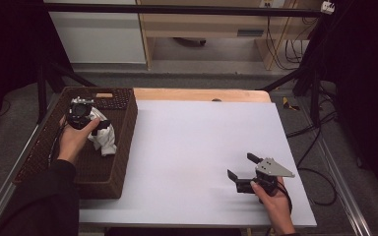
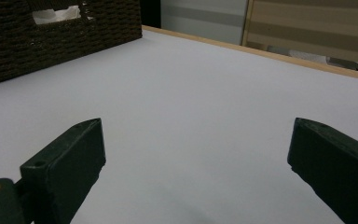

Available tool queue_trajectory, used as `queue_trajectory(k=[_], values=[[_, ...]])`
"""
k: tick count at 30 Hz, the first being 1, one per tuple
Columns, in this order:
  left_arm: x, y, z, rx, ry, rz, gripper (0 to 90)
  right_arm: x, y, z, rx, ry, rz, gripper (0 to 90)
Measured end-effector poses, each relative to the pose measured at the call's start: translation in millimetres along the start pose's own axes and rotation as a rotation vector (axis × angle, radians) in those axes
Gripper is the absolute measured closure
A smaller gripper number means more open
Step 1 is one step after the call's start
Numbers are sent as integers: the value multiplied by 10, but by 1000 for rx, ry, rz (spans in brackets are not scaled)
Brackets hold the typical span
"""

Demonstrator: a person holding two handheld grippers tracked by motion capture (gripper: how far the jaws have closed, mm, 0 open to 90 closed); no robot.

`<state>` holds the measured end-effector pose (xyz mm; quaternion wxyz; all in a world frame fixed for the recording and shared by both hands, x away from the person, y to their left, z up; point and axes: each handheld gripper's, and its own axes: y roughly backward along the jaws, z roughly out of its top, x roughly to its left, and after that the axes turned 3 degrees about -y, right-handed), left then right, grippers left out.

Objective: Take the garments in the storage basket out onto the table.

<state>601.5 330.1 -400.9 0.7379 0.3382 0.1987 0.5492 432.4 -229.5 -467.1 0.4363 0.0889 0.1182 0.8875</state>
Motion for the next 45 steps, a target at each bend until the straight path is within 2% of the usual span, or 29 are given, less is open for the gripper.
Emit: queue_trajectory(k=[22, 29, 45], values=[[-15, -175, -81, 48, 36, -31, 76, -2, 4, -1, -3, -7, 4, 44], [-36, -209, -92, 55, 27, -43, 74, -2, 4, -1, -1, -6, 4, 43], [-32, -254, -120, 85, 19, -27, 69, 8, -4, -4, 5, -1, 9, 42]])
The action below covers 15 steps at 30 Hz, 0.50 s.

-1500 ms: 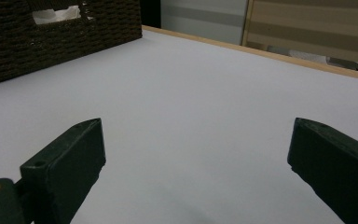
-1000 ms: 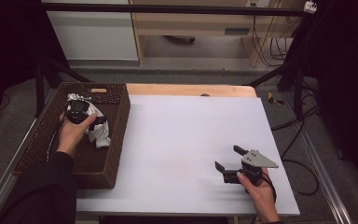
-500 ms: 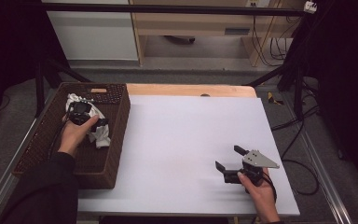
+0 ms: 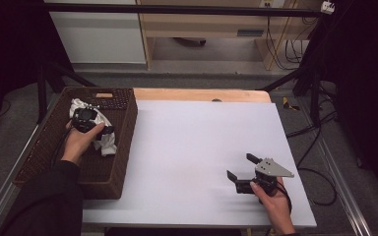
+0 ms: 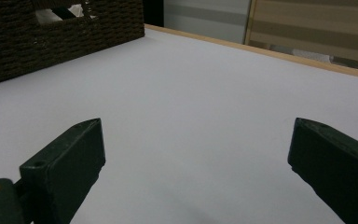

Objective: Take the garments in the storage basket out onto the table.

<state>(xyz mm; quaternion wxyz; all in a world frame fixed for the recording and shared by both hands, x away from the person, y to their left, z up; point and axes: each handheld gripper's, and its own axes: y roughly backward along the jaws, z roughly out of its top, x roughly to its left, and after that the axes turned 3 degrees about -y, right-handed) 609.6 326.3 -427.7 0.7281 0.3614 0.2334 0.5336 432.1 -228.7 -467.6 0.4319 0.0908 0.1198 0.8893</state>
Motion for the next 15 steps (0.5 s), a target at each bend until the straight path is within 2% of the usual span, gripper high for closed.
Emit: queue_trajectory(k=[15], values=[[-8, -46, -13, 17, -11, 15, 67, 1, -3, -3, 3, 0, 1, 42]])
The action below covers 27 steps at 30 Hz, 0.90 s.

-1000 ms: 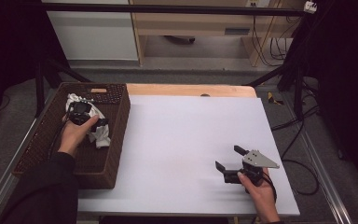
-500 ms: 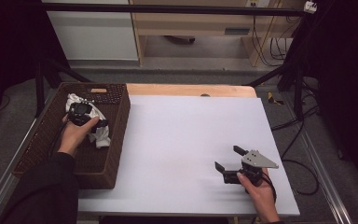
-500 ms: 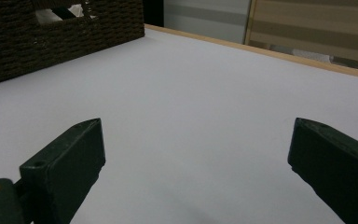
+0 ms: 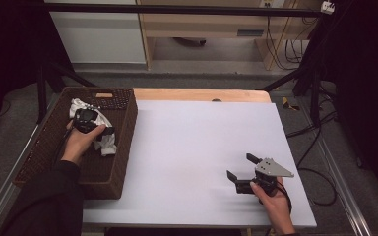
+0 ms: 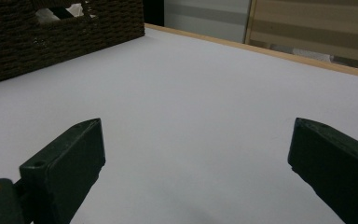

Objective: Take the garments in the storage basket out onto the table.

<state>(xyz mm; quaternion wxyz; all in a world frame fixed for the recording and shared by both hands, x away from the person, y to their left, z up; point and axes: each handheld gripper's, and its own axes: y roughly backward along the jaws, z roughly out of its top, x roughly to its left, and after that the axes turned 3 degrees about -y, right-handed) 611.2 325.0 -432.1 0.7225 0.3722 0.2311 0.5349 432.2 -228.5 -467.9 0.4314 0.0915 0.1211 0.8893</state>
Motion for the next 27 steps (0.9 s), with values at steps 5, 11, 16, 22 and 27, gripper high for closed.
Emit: queue_trajectory(k=[5, 11, 16, 22, 27], values=[[7, -14, -6, 5, 2, 11, 71, -1, -2, -1, 1, 0, 0, 41], [6, -40, -19, 31, 8, 20, 81, -2, -4, -3, 3, 0, 0, 41], [8, -50, -35, 74, 15, 31, 233, -2, -3, -2, 2, 0, 0, 41], [16, 4, -27, 102, -14, 42, 502, -3, 0, -2, 2, -2, -1, 42], [73, 92, -15, 84, 4, 25, 636, 0, 2, 0, 0, 0, 1, 42]])
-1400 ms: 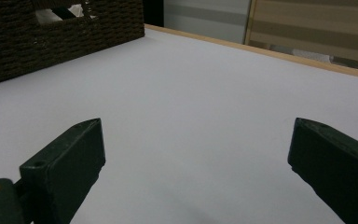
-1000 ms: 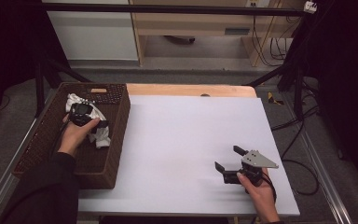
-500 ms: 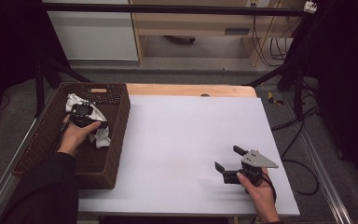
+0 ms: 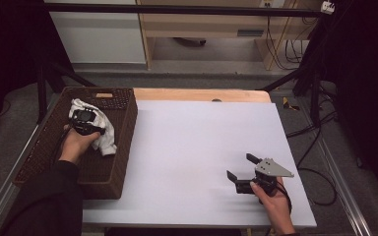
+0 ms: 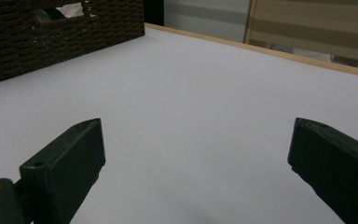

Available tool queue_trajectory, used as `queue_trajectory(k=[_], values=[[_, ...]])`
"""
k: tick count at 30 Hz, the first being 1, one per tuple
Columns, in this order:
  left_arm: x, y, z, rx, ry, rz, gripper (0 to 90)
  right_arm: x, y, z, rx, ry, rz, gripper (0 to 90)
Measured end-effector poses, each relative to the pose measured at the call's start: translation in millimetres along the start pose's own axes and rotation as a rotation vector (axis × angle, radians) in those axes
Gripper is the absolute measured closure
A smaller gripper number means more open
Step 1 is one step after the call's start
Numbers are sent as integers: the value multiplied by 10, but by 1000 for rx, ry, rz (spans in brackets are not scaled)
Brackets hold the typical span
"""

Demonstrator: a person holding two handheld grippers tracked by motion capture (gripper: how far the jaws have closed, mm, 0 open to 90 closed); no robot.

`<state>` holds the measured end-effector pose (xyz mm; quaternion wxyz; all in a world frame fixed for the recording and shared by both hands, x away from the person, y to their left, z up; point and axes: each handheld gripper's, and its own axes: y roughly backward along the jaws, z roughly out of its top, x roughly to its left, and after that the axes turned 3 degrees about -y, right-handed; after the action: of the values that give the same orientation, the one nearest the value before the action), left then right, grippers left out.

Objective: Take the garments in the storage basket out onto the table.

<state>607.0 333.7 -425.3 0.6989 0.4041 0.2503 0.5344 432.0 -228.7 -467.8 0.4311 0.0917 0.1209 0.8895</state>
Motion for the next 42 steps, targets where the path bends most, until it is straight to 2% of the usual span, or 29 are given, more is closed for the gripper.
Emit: queue_trajectory(k=[4, 6, 12, 16, 19, 24, 29, 33, 42], values=[[-4, 107, 29, -60, 10, -11, 664, -7, 4, 3, -5, -4, -2, 42], [-6, 187, 45, -105, 6, -18, 670, -6, 3, 3, -5, -3, -2, 43], [-1, 439, 75, -246, 38, -94, 674, -4, 1, 4, -5, -1, -2, 43], [-5, 567, 84, -307, 44, -117, 676, 1, -2, 5, -2, 2, -2, 42], [-1, 621, 87, -343, 40, -110, 677, 7, -5, 7, -3, 3, -2, 42], [-28, 671, 83, -363, 22, -89, 677, 11, -9, 5, -1, 4, -1, 42], [-71, 746, 80, -383, -18, -62, 677, 11, -11, 5, 1, 6, 1, 42], [-103, 819, 88, -413, -22, -62, 677, 12, -7, 9, -2, 6, 1, 42], [-235, 1042, 109, -502, -50, -29, 679, 9, -7, 3, 1, 6, 0, 42]])
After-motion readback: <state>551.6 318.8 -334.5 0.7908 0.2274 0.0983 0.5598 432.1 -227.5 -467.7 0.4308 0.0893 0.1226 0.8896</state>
